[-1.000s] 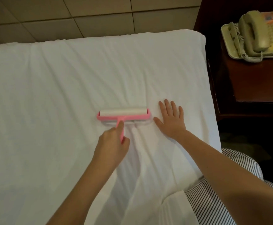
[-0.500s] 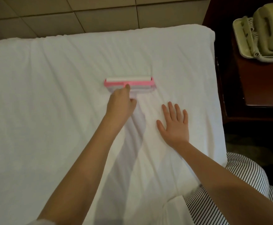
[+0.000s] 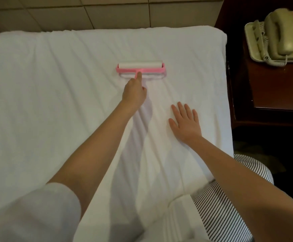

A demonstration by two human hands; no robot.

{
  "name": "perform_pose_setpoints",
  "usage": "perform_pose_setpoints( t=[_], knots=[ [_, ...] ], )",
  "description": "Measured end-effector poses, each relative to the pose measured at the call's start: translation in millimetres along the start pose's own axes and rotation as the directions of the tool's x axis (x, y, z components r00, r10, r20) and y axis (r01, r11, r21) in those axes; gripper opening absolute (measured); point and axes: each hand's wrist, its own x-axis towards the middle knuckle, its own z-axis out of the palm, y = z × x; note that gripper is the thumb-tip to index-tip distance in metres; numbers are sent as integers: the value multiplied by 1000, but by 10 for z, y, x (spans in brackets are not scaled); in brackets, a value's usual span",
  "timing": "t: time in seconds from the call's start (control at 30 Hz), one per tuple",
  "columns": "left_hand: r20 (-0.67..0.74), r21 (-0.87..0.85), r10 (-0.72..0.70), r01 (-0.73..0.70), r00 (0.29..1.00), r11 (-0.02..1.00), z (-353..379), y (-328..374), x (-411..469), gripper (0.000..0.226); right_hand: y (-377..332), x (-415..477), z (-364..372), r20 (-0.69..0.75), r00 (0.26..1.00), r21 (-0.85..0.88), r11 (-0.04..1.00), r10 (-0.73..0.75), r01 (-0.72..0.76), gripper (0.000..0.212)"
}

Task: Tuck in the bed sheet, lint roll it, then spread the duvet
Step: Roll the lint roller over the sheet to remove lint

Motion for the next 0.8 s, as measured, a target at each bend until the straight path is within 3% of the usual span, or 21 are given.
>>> perform_pose_setpoints(
  t=[0.17, 0.3, 0.5, 0.57, 0.7, 0.8],
  knots=[
    [-3, 6, 24, -24, 1000, 1000, -28, -79, -539, 45, 90, -70, -71, 15, 1000, 5, 1000, -23, 23, 55],
    [18, -49, 34, -33, 999, 998, 13, -274, -1201, 54, 94, -36, -60, 14, 999, -5, 999, -33, 33, 55],
    [-6, -165, -85, 83, 996, 983, -86, -119, -390, 53, -25, 58, -160, 45, 999, -6, 1000, -11, 12, 54],
    [-82, -188, -139, 121, 987, 975, -175, 38, -165, 50, -23, 80, -239, 33, 999, -11, 1000, -18, 18, 54],
    [-234, -68, -112, 99, 966, 993, -243, 114, -417, 45, -1, 223, -473, 2, 1000, -6, 1000, -12, 12, 54],
    [-180, 46, -179, 191, 967, 981, -169, -107, -680, 41, -44, 453, -586, -10, 999, -26, 999, -36, 36, 54]
  ],
)
